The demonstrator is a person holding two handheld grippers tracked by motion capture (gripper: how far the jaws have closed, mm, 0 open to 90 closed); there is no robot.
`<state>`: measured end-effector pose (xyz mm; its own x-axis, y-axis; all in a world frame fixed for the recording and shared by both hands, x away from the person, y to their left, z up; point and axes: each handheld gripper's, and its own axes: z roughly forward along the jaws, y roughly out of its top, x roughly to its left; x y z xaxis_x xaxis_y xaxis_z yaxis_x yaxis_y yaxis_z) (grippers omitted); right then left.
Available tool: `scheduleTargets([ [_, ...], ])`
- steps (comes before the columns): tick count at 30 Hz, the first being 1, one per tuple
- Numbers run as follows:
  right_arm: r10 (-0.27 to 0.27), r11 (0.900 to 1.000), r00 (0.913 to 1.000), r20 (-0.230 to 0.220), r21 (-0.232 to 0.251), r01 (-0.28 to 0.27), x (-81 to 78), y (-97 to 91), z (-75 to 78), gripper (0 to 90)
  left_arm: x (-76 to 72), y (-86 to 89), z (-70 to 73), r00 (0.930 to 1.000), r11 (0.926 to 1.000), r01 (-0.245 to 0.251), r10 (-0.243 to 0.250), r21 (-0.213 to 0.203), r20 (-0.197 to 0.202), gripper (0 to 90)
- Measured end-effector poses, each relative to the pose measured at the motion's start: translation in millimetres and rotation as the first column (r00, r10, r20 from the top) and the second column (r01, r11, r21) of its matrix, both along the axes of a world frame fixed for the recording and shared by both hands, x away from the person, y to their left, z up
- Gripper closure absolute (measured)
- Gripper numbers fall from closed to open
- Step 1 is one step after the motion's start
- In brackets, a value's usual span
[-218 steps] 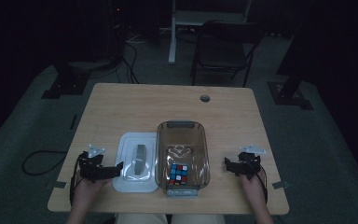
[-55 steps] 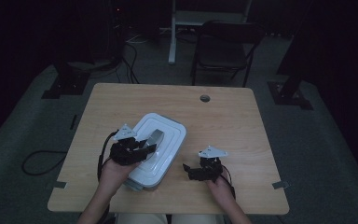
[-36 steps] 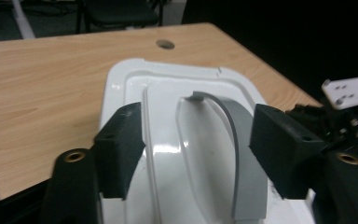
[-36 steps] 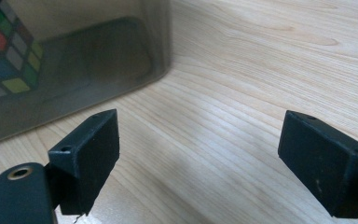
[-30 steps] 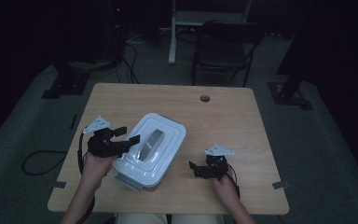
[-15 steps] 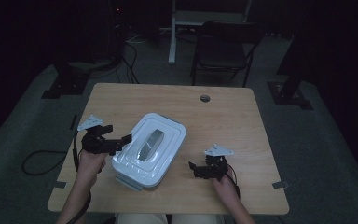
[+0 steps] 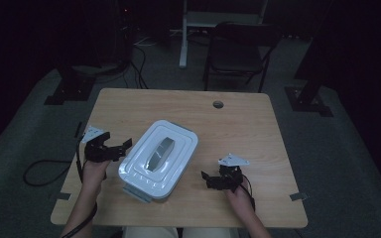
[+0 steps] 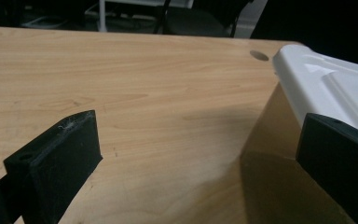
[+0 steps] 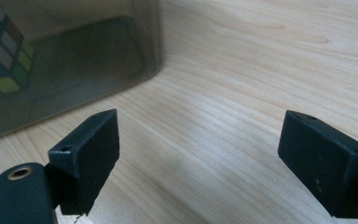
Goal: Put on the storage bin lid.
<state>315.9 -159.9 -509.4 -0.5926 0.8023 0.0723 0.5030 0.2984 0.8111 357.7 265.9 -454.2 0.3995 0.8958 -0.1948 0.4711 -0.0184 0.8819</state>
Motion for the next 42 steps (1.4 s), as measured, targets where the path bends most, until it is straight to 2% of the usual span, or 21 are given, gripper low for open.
scheduleTargets([
  [2,-0.004,1.0000,1.0000,0.002,0.006,0.004,0.2,-0.5,1.2,12.6,4.5,0.2,-9.4,0.9996,0.9993,-0.022,0.022,0.029,-0.016,0.6],
  [3,-0.004,1.0000,1.0000,0.004,0.007,0.004,0.3,-0.6,1.4,12.6,6.4,2.0,-12.5,0.9995,0.9999,-0.011,0.011,0.003,-0.029,0.6],
  [5,-0.007,1.0000,1.0000,0.001,0.007,0.007,0.3,-0.3,1.0,12.6,9.6,3.1,-19.2,0.9989,0.9998,-0.018,0.018,0.008,-0.044,0.6],
  [7,-0.006,1.0000,1.0000,-0.003,0.007,0.006,0.5,0.2,0.3,12.6,11.0,5.2,-24.8,0.9986,0.9995,-0.022,0.021,-0.024,-0.049,0.6],
  [11,0.001,0.9999,1.0000,-0.009,0.010,-0.001,0.2,3.5,-1.0,12.5,13.1,2.6,-36.0,0.9963,0.9993,-0.028,0.030,0.024,-0.080,0.6],
  [15,0.009,0.9999,0.9999,-0.011,0.009,-0.009,-1.1,8.5,-2.6,12.6,13.4,0.7,-48.3,0.9932,0.9991,-0.023,0.027,0.035,-0.113,0.6],
  [19,0.016,0.9999,0.9998,-0.009,0.004,-0.016,-2.3,15.1,-3.8,12.5,10.3,-3.6,-56.0,0.9921,0.9995,0.001,0.002,0.030,-0.125,0.6],
  [21,0.019,0.9998,0.9998,-0.009,0.003,-0.018,-2.5,17.6,-4.1,12.5,7.7,-8.5,-58.4,0.9916,0.9987,0.023,-0.017,0.045,-0.129,0.5],
  [24,0.005,1.0000,0.9999,0.009,-0.004,-0.005,-5.4,21.6,-3.1,12.6,3.6,-12.5,-59.7,0.9917,0.9993,0.023,-0.019,0.030,-0.127,0.8],
  [31,-0.004,0.9999,1.0000,0.005,0.013,0.004,-5.6,22.9,-0.1,12.6,-6.3,-22.2,-58.1,0.9888,0.9976,0.052,-0.045,0.047,-0.142,0.7],
  [32,-0.002,0.9998,1.0000,0.003,0.017,0.002,-5.4,22.9,-0.4,12.6,-10.0,-26.8,-57.7,0.9869,0.9961,0.070,-0.062,0.053,-0.149,0.7],
  [35,-0.001,0.9998,1.0000,-0.003,0.019,0.001,-4.8,22.2,-0.8,12.6,-16.0,-34.5,-56.5,0.9852,0.9937,0.074,-0.059,0.084,-0.161,0.7],
  [38,-0.001,0.9997,1.0000,-0.009,0.022,0.001,-4.3,21.1,-0.2,12.6,-19.9,-38.7,-55.9,0.9841,0.9924,0.082,-0.066,0.092,-0.165,0.7],
  [39,-0.001,0.9997,0.9999,-0.013,0.023,0.001,-4.1,20.6,0.6,12.6,-23.1,-43.0,-55.3,0.9826,0.9905,0.086,-0.067,0.107,-0.173,0.7],
  [40,-0.002,0.9992,0.9999,-0.013,0.039,0.002,-3.9,19.1,2.2,12.6,-25.0,-45.4,-54.9,0.9829,0.9897,0.086,-0.066,0.114,-0.172,0.7],
  [42,-0.001,0.9993,1.0000,-0.007,0.038,0.001,-3.4,18.3,3.7,12.5,-28.2,-50.2,-54.2,0.9843,0.9870,0.088,-0.065,0.134,-0.164,0.7],
])
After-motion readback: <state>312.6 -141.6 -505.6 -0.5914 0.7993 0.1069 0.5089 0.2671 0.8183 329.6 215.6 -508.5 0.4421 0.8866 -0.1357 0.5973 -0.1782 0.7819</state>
